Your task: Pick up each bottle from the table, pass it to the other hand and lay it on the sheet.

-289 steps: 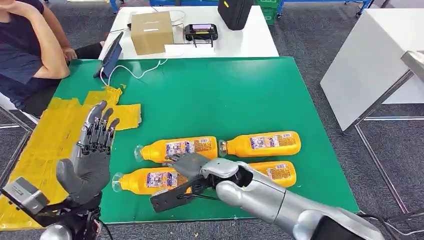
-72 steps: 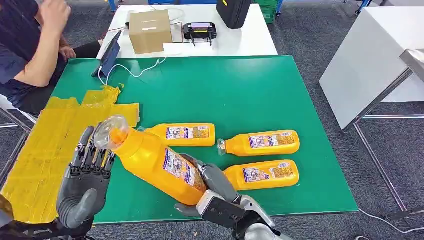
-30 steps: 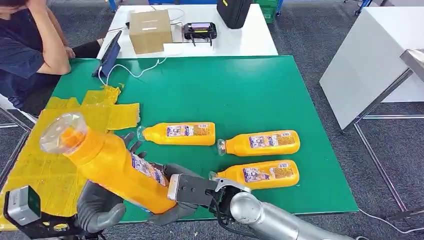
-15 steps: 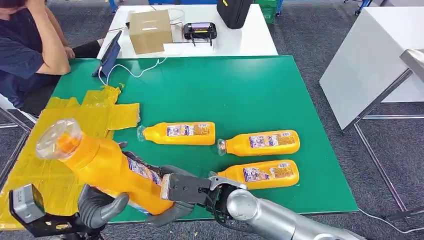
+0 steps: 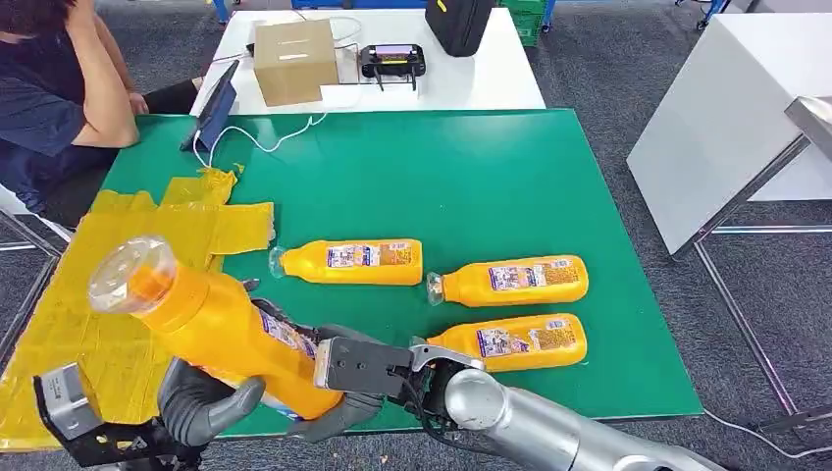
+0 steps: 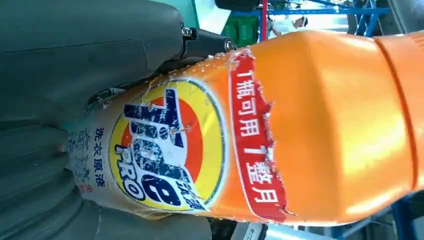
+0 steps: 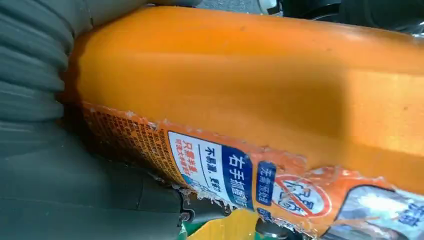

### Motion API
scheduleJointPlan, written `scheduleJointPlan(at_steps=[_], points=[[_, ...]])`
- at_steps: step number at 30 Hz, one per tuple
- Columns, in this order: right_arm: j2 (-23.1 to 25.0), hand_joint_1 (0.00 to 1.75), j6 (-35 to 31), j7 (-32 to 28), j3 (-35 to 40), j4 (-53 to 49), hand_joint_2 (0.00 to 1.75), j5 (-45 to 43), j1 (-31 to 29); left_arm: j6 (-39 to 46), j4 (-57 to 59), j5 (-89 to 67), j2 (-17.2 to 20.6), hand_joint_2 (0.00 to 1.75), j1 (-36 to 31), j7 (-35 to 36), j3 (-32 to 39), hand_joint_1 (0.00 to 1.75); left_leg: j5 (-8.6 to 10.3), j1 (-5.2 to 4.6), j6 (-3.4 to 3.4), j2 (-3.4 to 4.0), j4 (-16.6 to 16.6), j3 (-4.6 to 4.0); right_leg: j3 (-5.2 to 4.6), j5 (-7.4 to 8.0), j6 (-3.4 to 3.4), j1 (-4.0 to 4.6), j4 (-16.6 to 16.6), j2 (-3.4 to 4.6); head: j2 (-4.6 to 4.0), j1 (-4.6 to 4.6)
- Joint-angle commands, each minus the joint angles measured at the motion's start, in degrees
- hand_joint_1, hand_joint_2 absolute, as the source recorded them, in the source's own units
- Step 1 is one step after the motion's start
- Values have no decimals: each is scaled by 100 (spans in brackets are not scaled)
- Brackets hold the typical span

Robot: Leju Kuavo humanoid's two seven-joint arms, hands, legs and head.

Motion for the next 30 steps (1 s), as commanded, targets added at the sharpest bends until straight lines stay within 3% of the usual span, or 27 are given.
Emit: scheduleJointPlan(at_steps=[1,2,3,4,5,7,9,10,11,13,14,23,24,30], points=[[-633,0,-842,253,-792,-809,0,1445,1112,817,-249,-2046,-292,175,-337,340,99,175,1,6,-3,-33,-6,11,24,-5,-4,4,-12,-13,0,-2],[-748,0,-1102,378,-1083,-1290,0,1963,1491,1055,-465,-2698,-352,175,-353,504,168,175,-4,12,-4,-62,-1,18,41,-16,-6,8,-13,-27,0,-2],[-946,0,-1075,198,-1833,-1787,0,2803,2462,1151,-551,-3265,-285,175,-210,624,274,175,-1,8,-2,-55,4,-2,16,-11,-3,5,-5,-33,0,2],[-979,0,-1356,-239,-2474,-2127,0,3672,3194,1404,-455,-3831,331,175,-250,390,472,175,1,8,-1,-57,2,-4,12,-9,-2,6,-8,-39,0,-2],[-889,0,-1572,-508,-3093,-2503,0,4370,3839,1513,-296,-4244,472,175,-229,175,971,175,-6,17,-5,-103,-2,13,48,-27,-7,12,-19,-68,0,7],[-598,0,-1880,-834,-3729,-2996,0,5105,4342,1611,-97,-5269,544,175,-338,9,1447,175,-1,3,-6,-73,-8,4,19,-16,-6,0,-11,-47,0,6],[-1068,0,-1640,-422,-3891,-3565,0,5199,4632,1895,196,-6589,739,175,-300,66,1733,175,-16,2,-11,-92,3,5,28,-32,-12,-1,4,-57,0,4],[-1406,0,-1316,-157,-3909,-3683,0,4752,4701,1978,383,-6940,895,175,-250,94,1823,175,-10,-2,-8,-79,-1,-18,2,-18,-6,-3,2,-44,0,0],[-1550,0,-1610,-379,-4058,-3776,175,4925,4859,2071,646,-7419,1102,175,-216,65,1878,175,-16,4,-12,-80,2,-11,11,-23,-11,3,1,-38,0,0],[-1708,0,-1862,-422,-4233,-4006,175,5188,5106,2132,1075,-8023,1305,175,-144,138,1925,175,-14,-3,-11,-62,-9,-2,8,-22,-9,-4,-6,-39,0,2],[-1823,0,-1907,-386,-4366,-4052,0,5165,5167,2148,1211,-8075,1339,175,-164,127,1898,175,-16,-2,-12,-66,-11,8,16,-26,-12,-5,-6,-37,0,2],[-2548,0,-2153,-368,-4847,-4280,0,4886,6040,1770,2243,-8979,2107,175,-272,413,1288,175,-17,0,-13,-55,-8,12,8,-23,-13,-4,-7,-27,0,4],[-2650,0,-2142,-267,-4800,-4245,175,4939,6005,1653,2348,-8936,2238,175,-305,368,1160,175,-15,-2,-13,-47,-8,5,3,-20,-13,-5,-5,-22,0,5],[-2643,0,-1678,-127,-5032,-3805,175,4516,5667,1808,3079,-8720,2265,175,-496,-56,342,175,-13,1,-13,-39,-14,22,18,-14,-13,-2,-15,-10,0,2]])
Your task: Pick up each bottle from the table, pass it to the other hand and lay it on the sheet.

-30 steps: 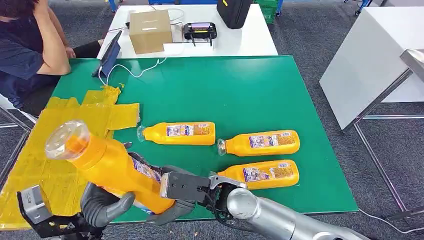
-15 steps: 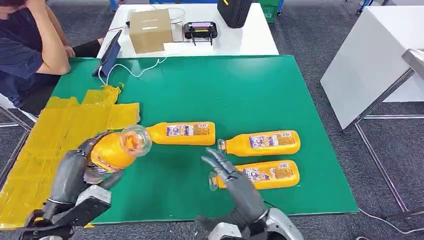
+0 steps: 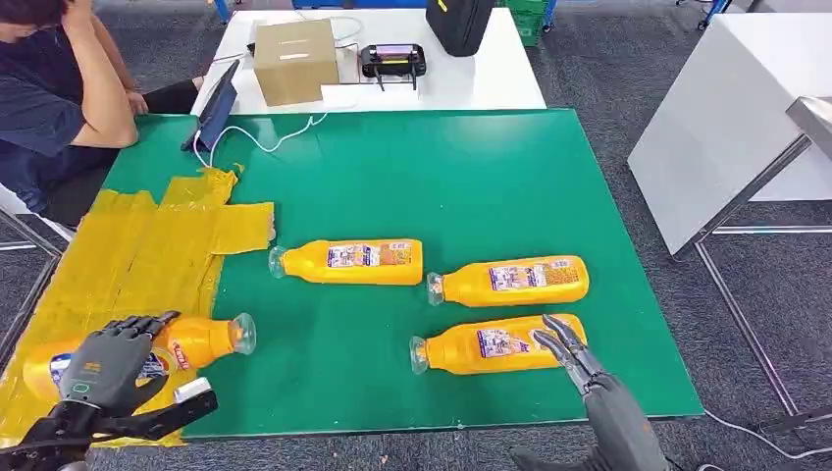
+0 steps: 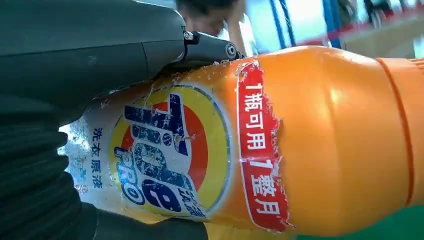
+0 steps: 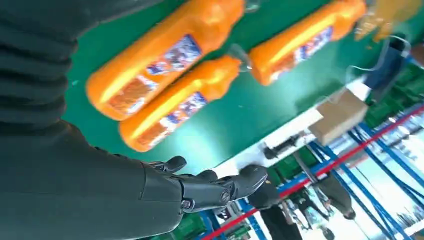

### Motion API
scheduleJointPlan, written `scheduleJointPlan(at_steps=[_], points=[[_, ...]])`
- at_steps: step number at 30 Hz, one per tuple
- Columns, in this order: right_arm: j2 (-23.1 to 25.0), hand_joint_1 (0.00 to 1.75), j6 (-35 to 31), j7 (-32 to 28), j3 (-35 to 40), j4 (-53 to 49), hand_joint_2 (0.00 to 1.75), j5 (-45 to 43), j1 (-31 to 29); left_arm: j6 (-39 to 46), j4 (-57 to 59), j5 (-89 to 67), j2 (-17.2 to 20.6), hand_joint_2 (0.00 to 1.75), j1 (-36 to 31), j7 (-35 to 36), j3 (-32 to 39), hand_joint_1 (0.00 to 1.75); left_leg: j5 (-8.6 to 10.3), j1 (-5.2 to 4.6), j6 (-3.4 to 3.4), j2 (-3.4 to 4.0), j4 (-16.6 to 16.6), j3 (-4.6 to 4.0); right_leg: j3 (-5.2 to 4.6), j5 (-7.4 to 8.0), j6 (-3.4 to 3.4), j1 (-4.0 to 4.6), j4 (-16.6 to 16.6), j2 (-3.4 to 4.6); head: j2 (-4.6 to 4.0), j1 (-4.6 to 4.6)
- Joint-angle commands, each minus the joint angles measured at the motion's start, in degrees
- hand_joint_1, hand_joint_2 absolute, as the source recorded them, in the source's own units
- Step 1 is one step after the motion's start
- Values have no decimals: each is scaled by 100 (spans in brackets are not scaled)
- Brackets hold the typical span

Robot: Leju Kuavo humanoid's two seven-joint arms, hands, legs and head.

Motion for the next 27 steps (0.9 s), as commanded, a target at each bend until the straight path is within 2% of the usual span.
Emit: scheduleJointPlan(at_steps=[1,5,6,9,10,15,18,24,27], points=[[-182,0,538,147,-473,422,175,-448,-172,173,1534,166,314,175,-471,-352,-1300,175,3,-4,-3,-13,-17,29,29,-1,-5,-6,-13,9,0,-4],[-137,0,1227,324,-707,798,175,-659,-501,80,1851,360,208,175,-774,-400,-1776,175,0,2,-3,-15,-14,37,35,-1,-6,-2,-17,15,0,0],[-101,0,1509,406,-723,931,175,-664,-719,-125,1950,464,233,0,-946,-440,-1956,0,4,0,-2,-13,-15,29,35,2,-5,-3,-17,14,0,0],[-31,0,2330,721,-721,1363,175,-1034,-1320,-185,1918,660,107,0,-1255,-359,-2186,0,8,0,-2,-16,-17,36,46,7,-5,-4,-19,12,0,0],[-52,0,2396,678,-747,1459,175,-1097,-1430,-189,1908,664,84,0,-1328,-353,-2224,0,8,2,-2,-13,-16,37,45,9,-6,-2,-20,15,0,0],[-134,0,2615,667,-990,2009,175,-848,-1665,-188,1799,847,220,0,-1384,-320,-2300,0,11,5,4,-6,-9,35,45,17,-1,2,-15,26,0,0],[-201,0,2593,411,-1180,2369,175,-840,-1606,-39,1871,949,361,0,-1277,-433,-2214,0,13,3,6,-5,-8,33,44,15,3,0,-14,20,0,-2],[-170,0,2595,403,-1182,2335,175,-825,-1584,-23,1886,955,340,0,-1283,-443,-2211,0,8,4,3,-7,-9,35,50,9,-1,1,-13,27,0,-2],[-43,0,2787,585,-1104,2561,175,-608,-1911,34,1628,929,252,0,-1303,-340,-2181,0,14,4,6,-3,-4,17,31,16,3,2,-9,20,0,0]])
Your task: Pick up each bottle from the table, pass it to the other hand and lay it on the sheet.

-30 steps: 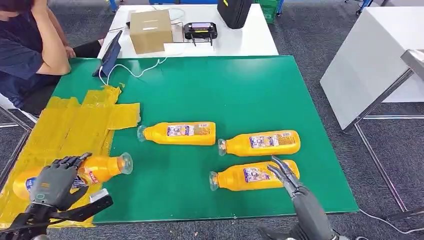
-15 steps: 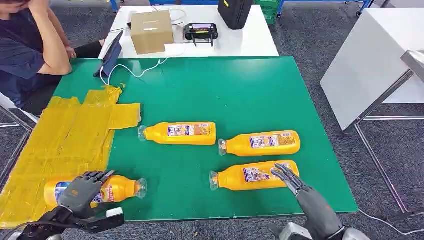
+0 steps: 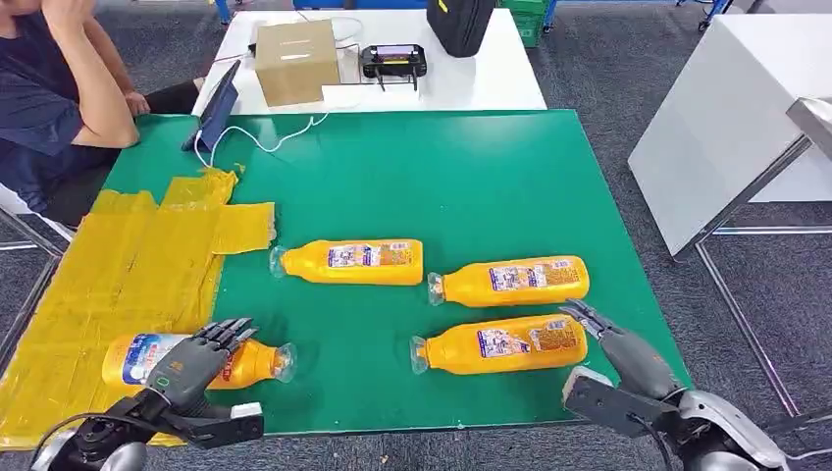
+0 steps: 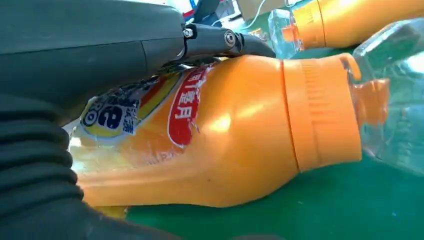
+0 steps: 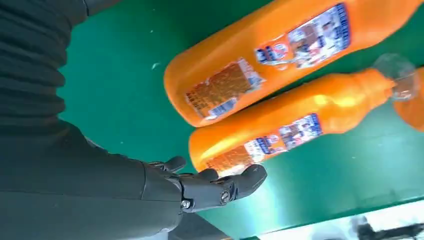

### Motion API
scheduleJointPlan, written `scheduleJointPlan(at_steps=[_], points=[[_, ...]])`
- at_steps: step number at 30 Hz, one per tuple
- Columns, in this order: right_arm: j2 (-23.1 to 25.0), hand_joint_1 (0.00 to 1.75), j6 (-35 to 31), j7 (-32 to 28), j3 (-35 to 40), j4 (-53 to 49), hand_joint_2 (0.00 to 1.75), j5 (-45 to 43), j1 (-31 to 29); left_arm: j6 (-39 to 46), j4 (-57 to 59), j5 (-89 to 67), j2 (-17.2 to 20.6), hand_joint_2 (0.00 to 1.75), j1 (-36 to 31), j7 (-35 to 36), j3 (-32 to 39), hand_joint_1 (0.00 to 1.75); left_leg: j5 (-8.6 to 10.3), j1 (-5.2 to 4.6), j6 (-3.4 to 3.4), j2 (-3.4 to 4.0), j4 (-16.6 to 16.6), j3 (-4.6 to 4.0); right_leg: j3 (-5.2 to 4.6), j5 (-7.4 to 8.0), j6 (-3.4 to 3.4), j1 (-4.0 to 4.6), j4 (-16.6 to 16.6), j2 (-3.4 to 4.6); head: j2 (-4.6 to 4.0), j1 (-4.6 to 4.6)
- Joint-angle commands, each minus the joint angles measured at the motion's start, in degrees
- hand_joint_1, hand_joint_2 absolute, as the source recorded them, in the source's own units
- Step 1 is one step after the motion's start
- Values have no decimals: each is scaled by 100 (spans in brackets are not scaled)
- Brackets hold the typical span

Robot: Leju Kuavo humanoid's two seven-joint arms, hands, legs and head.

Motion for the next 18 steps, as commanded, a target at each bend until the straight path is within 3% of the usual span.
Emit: scheduleJointPlan(at_steps=[1,5,11,14,18], points=[[331,0,259,126,19,872,175,306,-585,295,15,-178,-179,0,-165,220,-134,0,-4,7,-6,1,-6,23,23,1,-10,4,-10,32,0,-2],[394,0,161,104,7,886,175,709,-269,888,-861,0,-894,0,375,418,576,0,-1,5,-2,-4,-7,14,14,1,-4,3,-14,16,0,0],[693,0,-445,129,-98,975,175,1633,122,513,-1935,1755,-1736,0,984,106,1257,0,-6,5,-2,-3,-4,12,17,-2,-5,3,-14,16,0,0],[738,0,-419,55,-31,1017,175,1775,116,214,-2284,2618,-2001,0,1185,-106,1377,0,-10,1,-2,2,-4,8,13,-1,-6,2,-13,23,0,-2],[748,0,-401,53,206,1180,175,2003,-67,-193,-2426,3377,-2073,0,1221,-134,1437,0,-14,3,-6,5,-2,12,12,-3,-8,4,-10,34,0,0]])
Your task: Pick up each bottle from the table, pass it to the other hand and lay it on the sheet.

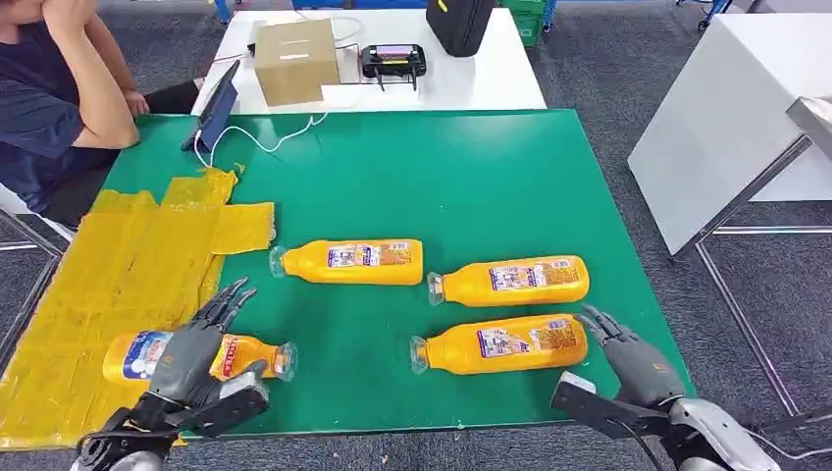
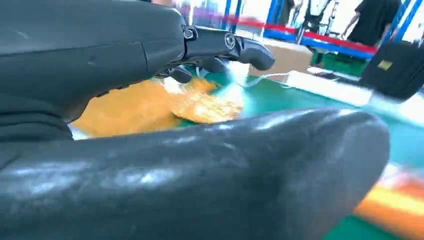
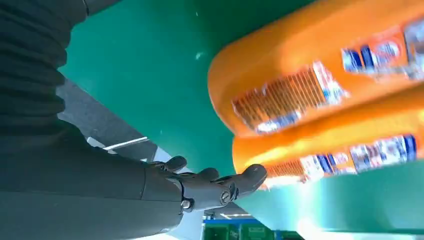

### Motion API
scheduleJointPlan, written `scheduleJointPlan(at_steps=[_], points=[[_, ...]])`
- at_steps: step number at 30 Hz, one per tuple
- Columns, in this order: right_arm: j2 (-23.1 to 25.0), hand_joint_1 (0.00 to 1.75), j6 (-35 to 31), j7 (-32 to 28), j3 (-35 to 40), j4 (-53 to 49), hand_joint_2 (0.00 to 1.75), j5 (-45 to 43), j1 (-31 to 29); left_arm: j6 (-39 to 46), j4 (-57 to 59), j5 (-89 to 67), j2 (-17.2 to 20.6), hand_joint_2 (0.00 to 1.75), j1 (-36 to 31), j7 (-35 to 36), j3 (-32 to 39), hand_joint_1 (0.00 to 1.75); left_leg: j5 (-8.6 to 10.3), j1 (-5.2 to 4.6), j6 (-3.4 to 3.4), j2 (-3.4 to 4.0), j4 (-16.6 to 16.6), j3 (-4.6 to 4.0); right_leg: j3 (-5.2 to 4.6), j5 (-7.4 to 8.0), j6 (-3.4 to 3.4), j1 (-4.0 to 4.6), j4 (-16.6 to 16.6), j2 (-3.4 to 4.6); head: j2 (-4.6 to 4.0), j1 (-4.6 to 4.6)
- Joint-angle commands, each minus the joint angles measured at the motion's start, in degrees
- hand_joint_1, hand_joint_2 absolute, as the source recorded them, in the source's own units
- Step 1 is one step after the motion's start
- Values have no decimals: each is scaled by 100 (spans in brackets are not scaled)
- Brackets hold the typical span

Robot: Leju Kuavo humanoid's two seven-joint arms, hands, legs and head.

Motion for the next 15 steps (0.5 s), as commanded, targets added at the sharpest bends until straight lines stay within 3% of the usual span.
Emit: scheduleJointPlan(at_steps=[1,8,15], points=[[414,0,-78,-55,300,673,175,476,-234,-824,-809,1686,-863,0,391,-171,609,0,-5,8,-6,3,-3,15,15,0,-8,6,-9,26,0,-2],[547,0,-134,-23,448,852,175,693,-426,-819,-886,1702,-875,0,453,-212,639,0,-12,18,-10,19,-6,33,33,1,-13,12,-16,60,0,0],[547,0,-134,-23,448,852,175,693,-426,-819,-886,1702,-875,0,453,-212,639,0,-4,10,-7,4,-8,25,26,-1,-9,4,-10,31,0,-2]])
